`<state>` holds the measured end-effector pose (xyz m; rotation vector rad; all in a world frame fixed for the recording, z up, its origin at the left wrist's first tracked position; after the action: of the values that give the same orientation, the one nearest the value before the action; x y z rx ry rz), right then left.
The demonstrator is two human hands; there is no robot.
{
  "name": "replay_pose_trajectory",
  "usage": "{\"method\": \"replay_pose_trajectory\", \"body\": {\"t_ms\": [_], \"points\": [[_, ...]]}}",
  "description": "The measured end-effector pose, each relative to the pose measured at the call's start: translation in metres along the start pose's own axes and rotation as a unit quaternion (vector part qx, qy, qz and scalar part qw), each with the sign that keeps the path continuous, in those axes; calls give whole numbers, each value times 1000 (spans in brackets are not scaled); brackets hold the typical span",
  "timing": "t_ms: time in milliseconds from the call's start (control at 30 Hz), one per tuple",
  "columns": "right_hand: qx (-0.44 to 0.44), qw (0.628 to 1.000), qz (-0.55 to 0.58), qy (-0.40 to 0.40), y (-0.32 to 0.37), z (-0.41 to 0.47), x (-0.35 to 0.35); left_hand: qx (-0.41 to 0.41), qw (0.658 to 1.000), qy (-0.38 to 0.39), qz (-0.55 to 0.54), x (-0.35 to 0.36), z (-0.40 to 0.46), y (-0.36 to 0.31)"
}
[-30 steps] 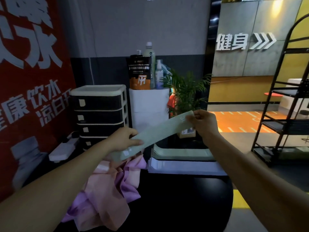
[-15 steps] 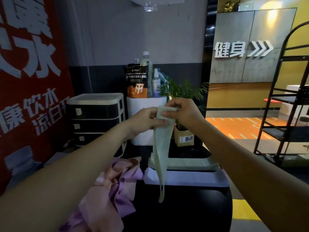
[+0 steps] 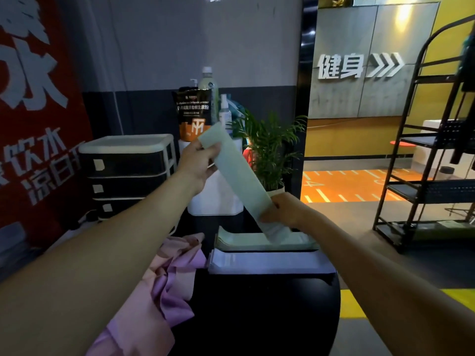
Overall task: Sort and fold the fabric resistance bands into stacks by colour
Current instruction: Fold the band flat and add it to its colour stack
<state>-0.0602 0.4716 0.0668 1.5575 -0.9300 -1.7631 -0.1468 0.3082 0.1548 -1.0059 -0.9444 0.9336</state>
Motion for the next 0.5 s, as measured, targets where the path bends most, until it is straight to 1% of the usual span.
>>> {"method": "replay_pose_trajectory", "body": {"t_ms": [100,167,233,300,400,500], "points": [[24,997,-72,-32,-22,1,-22,-26,996,-76,-29,-30,7,26],[51,994,-83,-52,-41,3,-36,-44,992,-120,-10,-46,8,45],[80,991,-77,-74,-64,7,-47,-65,987,-148,22,-56,7,68],[110,988,-38,-106,-87,9,-57,-87,984,-145,58,-60,8,92],[132,977,44,-164,-118,14,-68,-131,974,-134,126,-65,15,131],[140,962,53,-230,-141,20,-82,-149,954,-113,235,-66,23,162]]}}
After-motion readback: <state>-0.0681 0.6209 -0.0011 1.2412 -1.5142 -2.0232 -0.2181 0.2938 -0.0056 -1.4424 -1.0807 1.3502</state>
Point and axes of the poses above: each hand's wrist, its own z-axis towards the middle knuckle, its own x-axis out of the palm, y = z × x, the point moved 8 cm from there along z, towards the middle knuckle, and after that the axes turned 6 degrees about z, right-handed, at the moved point
